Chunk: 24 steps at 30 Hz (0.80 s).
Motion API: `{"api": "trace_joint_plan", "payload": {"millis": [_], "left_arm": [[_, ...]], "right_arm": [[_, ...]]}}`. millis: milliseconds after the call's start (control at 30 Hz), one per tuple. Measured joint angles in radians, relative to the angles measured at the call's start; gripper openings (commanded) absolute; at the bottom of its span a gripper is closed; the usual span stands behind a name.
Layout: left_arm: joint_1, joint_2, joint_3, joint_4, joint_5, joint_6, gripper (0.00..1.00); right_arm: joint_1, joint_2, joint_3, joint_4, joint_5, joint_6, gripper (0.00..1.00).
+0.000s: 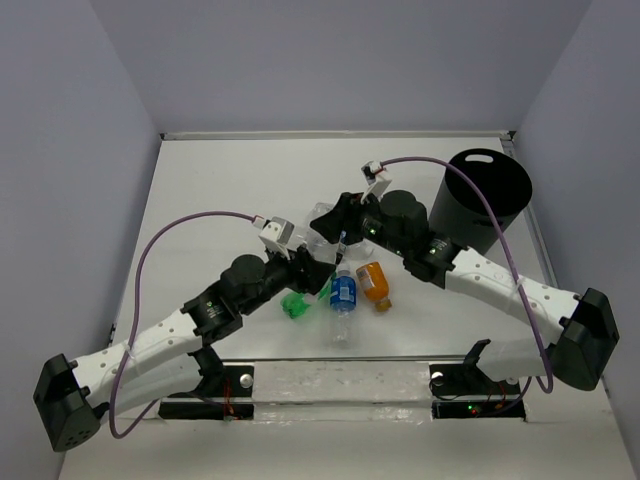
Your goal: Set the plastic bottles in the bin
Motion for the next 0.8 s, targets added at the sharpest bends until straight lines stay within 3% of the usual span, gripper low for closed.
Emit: {"api": "trace_joint_plan", "payload": {"millis": [33, 67, 100, 333, 567, 800], "left_arm": [[-0.003, 0.0, 0.0, 0.0, -0.005, 0.001, 0.87], [-0.005, 0.0, 0.0, -0.001, -0.007, 0.004, 0.96], [-0.007, 0.0, 0.0, 0.001, -0.009, 0.009, 0.99], [-0.017, -0.031, 0.026, -0.038, -0.015, 0.034, 0.99], [-0.017, -0.109, 0.169, -0.191, -0.006, 0.103, 0.99], [-0.017, -0.211, 0.325, -0.362, -0.08, 0.204, 0.99]], "right_arm": [[0.0, 0.0, -0.001, 0.002, 0.002, 0.011, 0.4], [0.0, -0.002, -0.002, 0.006, 0.003, 0.007, 0.36], [0.0, -0.002, -0.002, 0.007, 0.008, 0.006, 0.35], [-0.036, -0.039, 0.003, 0.004, 0.071, -0.021, 0.35], [-0.264, -0.076, 0.161, -0.061, 0.138, -0.116, 0.35], [-0.437, -0.119, 0.342, -0.09, 0.479, -0.383, 0.35]]}}
